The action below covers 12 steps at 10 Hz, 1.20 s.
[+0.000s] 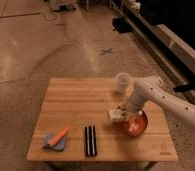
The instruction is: Place the bottle in the ceramic bowl
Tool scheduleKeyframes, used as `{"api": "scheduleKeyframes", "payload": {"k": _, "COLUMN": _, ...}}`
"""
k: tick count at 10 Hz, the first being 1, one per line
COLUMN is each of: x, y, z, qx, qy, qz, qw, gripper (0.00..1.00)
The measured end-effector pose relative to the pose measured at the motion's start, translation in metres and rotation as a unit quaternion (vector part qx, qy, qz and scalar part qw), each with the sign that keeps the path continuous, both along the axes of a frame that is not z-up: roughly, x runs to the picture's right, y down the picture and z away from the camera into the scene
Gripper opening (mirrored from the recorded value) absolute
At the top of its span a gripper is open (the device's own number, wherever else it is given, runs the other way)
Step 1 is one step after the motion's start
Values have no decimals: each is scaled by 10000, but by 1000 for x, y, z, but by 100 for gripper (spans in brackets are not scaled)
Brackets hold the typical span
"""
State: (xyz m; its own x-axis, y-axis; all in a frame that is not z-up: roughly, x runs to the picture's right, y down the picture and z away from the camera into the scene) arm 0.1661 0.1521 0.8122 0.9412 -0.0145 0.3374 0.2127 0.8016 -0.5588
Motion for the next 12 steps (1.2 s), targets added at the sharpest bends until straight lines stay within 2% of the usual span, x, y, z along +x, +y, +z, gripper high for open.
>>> {"api": "scheduleKeyframes", "payload": {"k": 2, "x": -1, "y": -1, "z": -1, "qx": 36, "qy": -20, "qz": 6, "qw": 10000, "gripper": 28}}
{"api": "scheduleKeyframes", "payload": {"k": 5, "x": 3, "y": -3, "z": -4, "qx": 90, "qy": -38, "qz": 67, "qw": 9999, "gripper": 61}}
{"api": "scheduleKeyframes", "payload": {"k": 7, "x": 3, "y": -4, "z": -6, "qx": 108, "qy": -64, "qz": 63, "qw": 9999, "gripper": 78}}
{"api": "scheduleKeyframes", "payload": {"k": 12, "x": 2, "y": -7, "z": -11, "qx": 86, "qy": -110, "qz": -123, "qw": 9998, "gripper": 80}}
